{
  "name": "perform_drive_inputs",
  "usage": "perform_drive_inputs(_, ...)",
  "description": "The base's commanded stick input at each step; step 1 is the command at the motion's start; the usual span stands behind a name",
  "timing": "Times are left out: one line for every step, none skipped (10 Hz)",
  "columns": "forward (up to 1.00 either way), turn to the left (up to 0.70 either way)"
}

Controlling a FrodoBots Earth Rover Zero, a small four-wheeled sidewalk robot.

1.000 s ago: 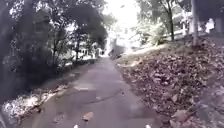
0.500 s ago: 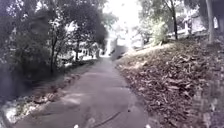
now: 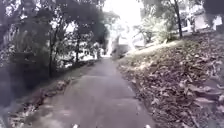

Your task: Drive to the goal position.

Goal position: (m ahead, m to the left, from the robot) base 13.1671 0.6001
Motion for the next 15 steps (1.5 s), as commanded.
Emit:
perform_drive_inputs(1.00, 0.00)
perform_drive_inputs(1.00, 0.00)
perform_drive_inputs(1.00, 0.00)
perform_drive_inputs(1.00, 0.00)
perform_drive_inputs(1.00, 0.00)
perform_drive_inputs(1.00, 0.00)
perform_drive_inputs(1.00, 0.00)
perform_drive_inputs(1.00, 0.00)
perform_drive_inputs(1.00, 0.00)
perform_drive_inputs(1.00, 0.00)
perform_drive_inputs(1.00, 0.00)
perform_drive_inputs(1.00, 0.00)
perform_drive_inputs(1.00, 0.00)
perform_drive_inputs(1.00, 0.00)
perform_drive_inputs(1.00, 0.00)
